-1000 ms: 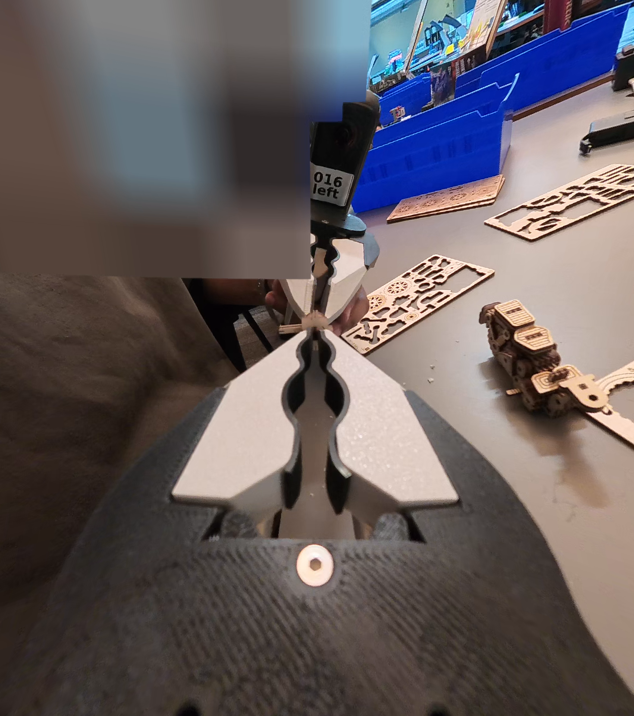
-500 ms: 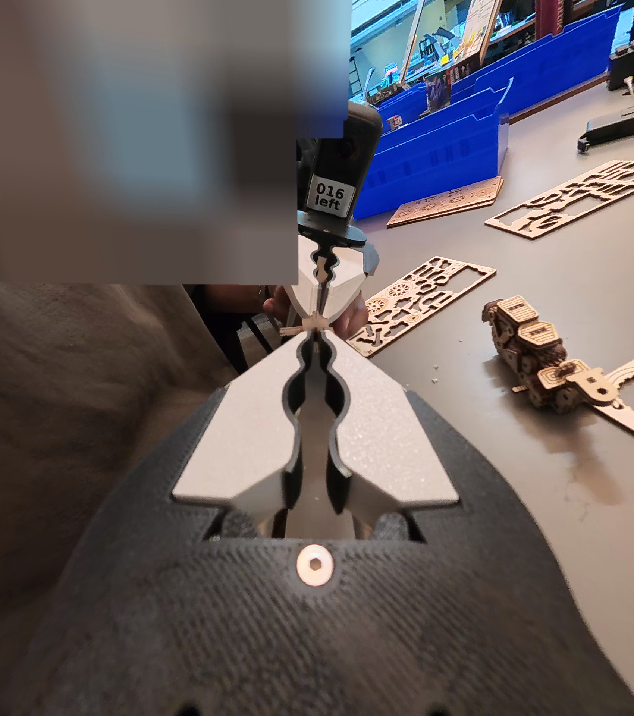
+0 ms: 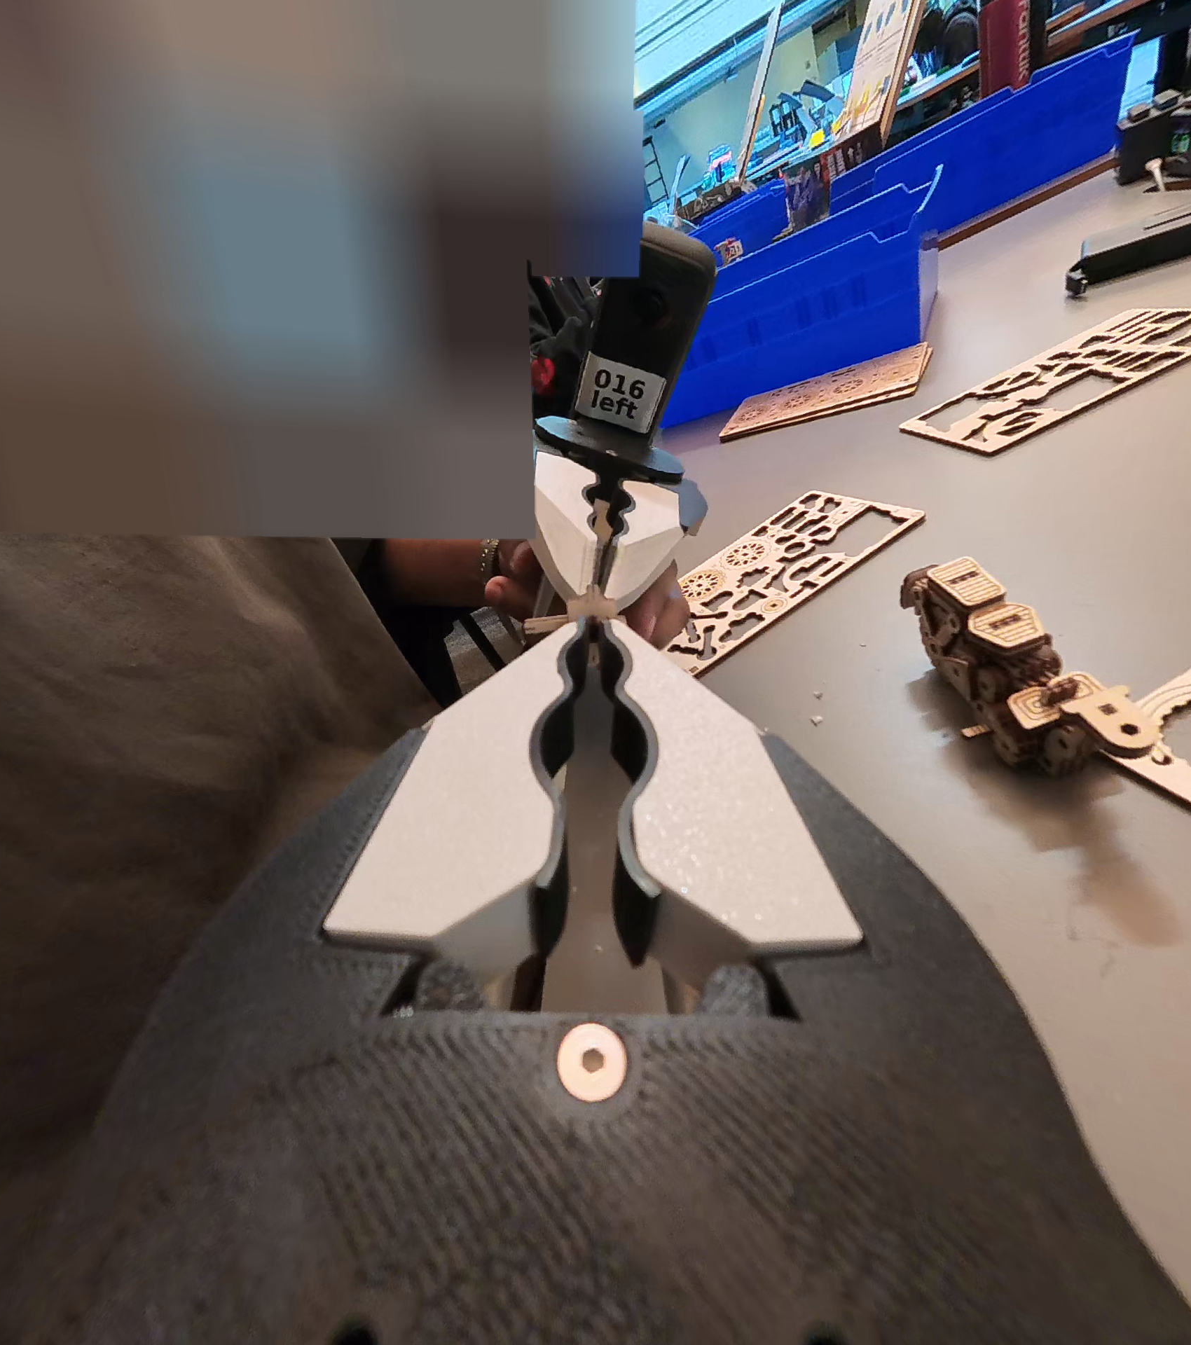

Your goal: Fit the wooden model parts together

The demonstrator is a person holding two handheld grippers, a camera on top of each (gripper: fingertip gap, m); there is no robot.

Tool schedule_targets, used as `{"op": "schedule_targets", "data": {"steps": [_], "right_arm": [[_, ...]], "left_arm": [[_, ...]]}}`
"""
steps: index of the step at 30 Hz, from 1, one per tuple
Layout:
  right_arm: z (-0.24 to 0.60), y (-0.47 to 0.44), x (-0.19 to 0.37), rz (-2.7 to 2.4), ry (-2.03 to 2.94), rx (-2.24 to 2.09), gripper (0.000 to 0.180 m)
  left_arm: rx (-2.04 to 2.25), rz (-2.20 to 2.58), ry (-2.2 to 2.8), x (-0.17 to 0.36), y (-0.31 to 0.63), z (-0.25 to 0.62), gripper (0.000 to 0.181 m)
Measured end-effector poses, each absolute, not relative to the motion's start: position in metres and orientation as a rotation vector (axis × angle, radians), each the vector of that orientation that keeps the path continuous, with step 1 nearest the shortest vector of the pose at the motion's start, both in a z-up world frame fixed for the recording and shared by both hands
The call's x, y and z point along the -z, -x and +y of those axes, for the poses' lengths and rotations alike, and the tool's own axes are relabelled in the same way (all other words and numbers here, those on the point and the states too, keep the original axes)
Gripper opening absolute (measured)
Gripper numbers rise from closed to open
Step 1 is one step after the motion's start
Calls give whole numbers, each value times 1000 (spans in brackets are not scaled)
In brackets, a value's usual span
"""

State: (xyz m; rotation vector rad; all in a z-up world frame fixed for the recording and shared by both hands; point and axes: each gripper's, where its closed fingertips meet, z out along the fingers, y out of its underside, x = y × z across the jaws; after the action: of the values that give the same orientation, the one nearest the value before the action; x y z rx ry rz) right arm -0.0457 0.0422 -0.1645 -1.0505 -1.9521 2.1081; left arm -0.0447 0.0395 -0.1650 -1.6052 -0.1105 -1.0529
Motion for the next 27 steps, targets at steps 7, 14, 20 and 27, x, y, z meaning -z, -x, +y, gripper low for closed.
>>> {"op": "schedule_targets", "data": {"steps": [7,14,20,27], "right_arm": [[43,45,164,-1945,1055,-2113,0],[45,47,161,-1908,1067,-2132,0],[45,47,159,-1899,1075,-2152,0],[44,44,159,-1921,1069,-2162,0]], "left_arm": [[1046,-119,1598,165,44,40,0],[1049,-147,1559,161,45,42,0],[1033,-151,1538,159,45,42,0],[1049,-143,1528,158,43,41,0]]}}
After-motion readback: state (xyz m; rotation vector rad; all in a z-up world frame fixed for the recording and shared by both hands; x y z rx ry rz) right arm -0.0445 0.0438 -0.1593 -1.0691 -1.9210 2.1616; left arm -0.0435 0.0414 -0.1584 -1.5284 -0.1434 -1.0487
